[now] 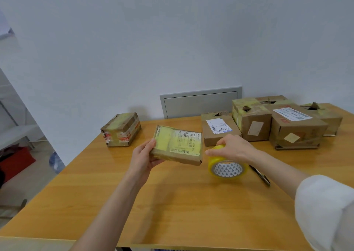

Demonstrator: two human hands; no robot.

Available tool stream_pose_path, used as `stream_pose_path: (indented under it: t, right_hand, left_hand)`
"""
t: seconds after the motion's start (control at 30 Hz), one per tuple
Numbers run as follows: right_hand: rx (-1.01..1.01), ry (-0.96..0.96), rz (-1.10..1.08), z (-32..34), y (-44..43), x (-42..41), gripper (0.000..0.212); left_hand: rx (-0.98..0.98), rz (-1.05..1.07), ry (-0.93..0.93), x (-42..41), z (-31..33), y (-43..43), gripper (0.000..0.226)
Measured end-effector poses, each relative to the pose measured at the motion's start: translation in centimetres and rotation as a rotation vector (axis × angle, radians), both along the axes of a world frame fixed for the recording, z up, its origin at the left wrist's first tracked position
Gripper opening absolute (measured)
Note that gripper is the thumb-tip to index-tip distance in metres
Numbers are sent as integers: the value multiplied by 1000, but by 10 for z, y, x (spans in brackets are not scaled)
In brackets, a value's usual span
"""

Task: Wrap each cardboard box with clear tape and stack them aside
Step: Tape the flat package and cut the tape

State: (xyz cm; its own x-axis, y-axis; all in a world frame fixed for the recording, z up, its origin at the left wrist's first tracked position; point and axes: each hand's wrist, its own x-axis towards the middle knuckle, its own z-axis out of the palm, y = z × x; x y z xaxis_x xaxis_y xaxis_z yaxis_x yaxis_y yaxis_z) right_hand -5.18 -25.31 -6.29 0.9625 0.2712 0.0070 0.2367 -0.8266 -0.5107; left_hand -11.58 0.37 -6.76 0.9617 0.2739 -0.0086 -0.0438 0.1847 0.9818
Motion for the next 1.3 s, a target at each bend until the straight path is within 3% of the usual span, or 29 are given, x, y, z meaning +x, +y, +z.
stream_pose_path:
  t: [0.13, 0.3, 0.4, 0.47, 0.53, 0.6, 0.67, 0.83, 1.0, 1.13, 1.3]
  right_hand:
    - [292, 132, 32, 0, 6, -3, 55]
    - [361, 122, 25, 0, 14, -8, 43]
    - [345, 122, 7, -3, 17, -7, 43]
    - [368, 134, -1, -6, 22, -7, 47]
    - [349, 111, -7, -9, 29, -7, 55]
    - [294, 79, -14, -10, 32, -5, 53]
    - [286, 84, -31, -10, 31, -1, 65]
    - [264, 95, -20, -9, 28, 2, 72]
    - [237, 106, -6, -6, 26, 4, 72]
    - [262, 162, 10, -4, 21, 5, 62]
    - [400, 314, -40, 5, 6, 6, 35]
  left_hand:
    - [148, 15, -1, 3, -4, -6, 31]
    - [749, 179, 42, 18, -13, -14, 50]
    - [1054, 172, 191, 21, -20, -20, 67]
    - [1231, 89, 221, 16, -25, -37, 68]
    - [1220, -47, 191, 10, -32, -59, 66]
    - [1061, -139, 129, 5, -34, -72, 67]
    - [940, -179, 43, 3, -35, -70, 64]
    - [954, -222, -123, -2, -48, -57, 72]
    - [1232, -105, -119, 11, -44, -58, 83]
    - [1428, 14, -74, 14, -41, -66, 73]
    - [1422, 69, -130, 16, -43, -63, 65]
